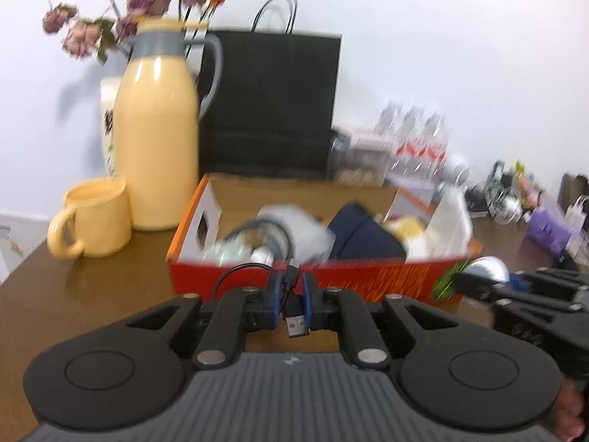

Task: Organize objects

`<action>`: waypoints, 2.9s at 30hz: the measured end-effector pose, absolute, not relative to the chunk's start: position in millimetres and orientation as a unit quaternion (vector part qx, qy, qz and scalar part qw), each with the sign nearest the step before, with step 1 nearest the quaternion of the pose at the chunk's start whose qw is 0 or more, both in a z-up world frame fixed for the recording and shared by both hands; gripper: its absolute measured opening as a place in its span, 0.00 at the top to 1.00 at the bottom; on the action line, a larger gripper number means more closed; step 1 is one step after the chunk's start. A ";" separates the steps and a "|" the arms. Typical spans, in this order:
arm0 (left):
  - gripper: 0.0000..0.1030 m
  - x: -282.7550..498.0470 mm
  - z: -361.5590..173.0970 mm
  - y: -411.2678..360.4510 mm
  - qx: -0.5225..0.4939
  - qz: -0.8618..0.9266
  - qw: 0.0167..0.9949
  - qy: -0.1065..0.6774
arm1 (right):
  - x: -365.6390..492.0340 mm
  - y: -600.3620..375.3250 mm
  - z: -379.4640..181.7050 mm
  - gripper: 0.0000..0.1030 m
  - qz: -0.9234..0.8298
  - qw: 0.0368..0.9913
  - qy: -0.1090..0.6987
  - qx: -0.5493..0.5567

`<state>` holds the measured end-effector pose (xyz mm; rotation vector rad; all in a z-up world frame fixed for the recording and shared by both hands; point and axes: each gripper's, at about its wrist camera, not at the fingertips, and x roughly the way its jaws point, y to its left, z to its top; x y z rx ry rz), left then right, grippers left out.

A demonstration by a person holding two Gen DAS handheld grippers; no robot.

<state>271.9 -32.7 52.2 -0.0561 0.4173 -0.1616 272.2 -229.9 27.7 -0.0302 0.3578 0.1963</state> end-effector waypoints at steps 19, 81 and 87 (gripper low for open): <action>0.88 410.4 72.9 -48.3 -0.051 -0.051 0.982 0.177 | 444.8 -220.8 59.4 0.86 0.053 0.980 0.189 0.011; 0.00 218.1 76.2 -1.8 -0.017 0.001 0.968 0.250 | 235.9 -210.4 78.0 0.00 0.069 0.968 0.243 -0.009; 0.00 216.3 77.5 -2.0 -0.018 0.004 0.967 0.253 | 232.8 -211.1 80.5 0.00 0.069 0.968 0.241 -0.008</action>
